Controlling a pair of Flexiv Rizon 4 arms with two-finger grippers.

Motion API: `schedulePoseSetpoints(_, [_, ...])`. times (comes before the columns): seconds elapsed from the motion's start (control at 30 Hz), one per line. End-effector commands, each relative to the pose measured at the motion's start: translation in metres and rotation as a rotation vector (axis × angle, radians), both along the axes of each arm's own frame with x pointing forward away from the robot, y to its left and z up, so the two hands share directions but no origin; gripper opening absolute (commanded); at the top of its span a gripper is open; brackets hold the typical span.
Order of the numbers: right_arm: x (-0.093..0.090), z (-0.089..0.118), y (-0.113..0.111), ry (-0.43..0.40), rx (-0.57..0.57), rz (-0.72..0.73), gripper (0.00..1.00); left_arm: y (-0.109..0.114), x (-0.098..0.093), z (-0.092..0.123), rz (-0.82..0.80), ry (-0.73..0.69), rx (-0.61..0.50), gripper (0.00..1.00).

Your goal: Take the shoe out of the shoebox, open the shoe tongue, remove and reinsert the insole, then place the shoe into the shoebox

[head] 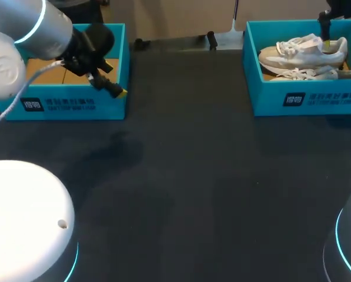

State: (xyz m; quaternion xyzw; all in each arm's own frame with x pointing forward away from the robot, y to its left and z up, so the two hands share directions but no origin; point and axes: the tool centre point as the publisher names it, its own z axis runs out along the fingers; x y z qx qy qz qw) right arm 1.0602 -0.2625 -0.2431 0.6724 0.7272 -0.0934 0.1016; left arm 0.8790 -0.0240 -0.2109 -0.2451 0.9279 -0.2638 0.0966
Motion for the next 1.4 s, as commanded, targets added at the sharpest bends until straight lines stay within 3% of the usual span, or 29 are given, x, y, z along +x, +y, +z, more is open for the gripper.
schedulePoseSetpoints(0.03, [-0.029, 0.003, 0.004, -0.019, 0.012, -0.006, 1.0, -0.002, 0.003, 0.001, 0.452, 0.203, 0.095, 1.0])
schedulePoseSetpoints(0.17, [-0.047, 0.004, 0.01, -0.007, 0.02, 0.012, 1.0, -0.002, 0.003, 0.001, 0.452, 0.203, 0.095, 1.0])
schedulePoseSetpoints(0.23, [-0.052, 0.005, 0.012, 0.02, -0.029, 0.004, 1.0, -0.002, 0.003, 0.001, 0.452, 0.203, 0.095, 1.0])
schedulePoseSetpoints(0.47, [-0.052, 0.005, 0.012, 0.02, -0.029, 0.004, 1.0, -0.002, 0.003, 0.001, 0.452, 0.203, 0.095, 1.0])
schedulePoseSetpoints(0.57, [-0.052, 0.005, 0.012, 0.02, -0.029, 0.004, 1.0, 0.001, 0.008, 0.001, 0.532, 0.304, 0.066, 1.0])
schedulePoseSetpoints(0.87, [-0.054, -0.001, 0.013, 0.009, 0.023, 0.003, 1.0, 0.012, 0.024, -0.004, 0.71, 0.391, -0.005, 1.0])
schedulePoseSetpoints(1.13, [-0.087, -0.009, 0.02, 0.05, 0.123, -0.025, 1.0, 0.028, 0.034, -0.009, 0.879, 0.47, 0.004, 1.0])
schedulePoseSetpoints(1.4, [-0.114, -0.013, 0.019, 0.027, 0.105, -0.03, 1.0, 0.036, 0.033, -0.006, 0.927, 0.538, 0.054, 1.0])
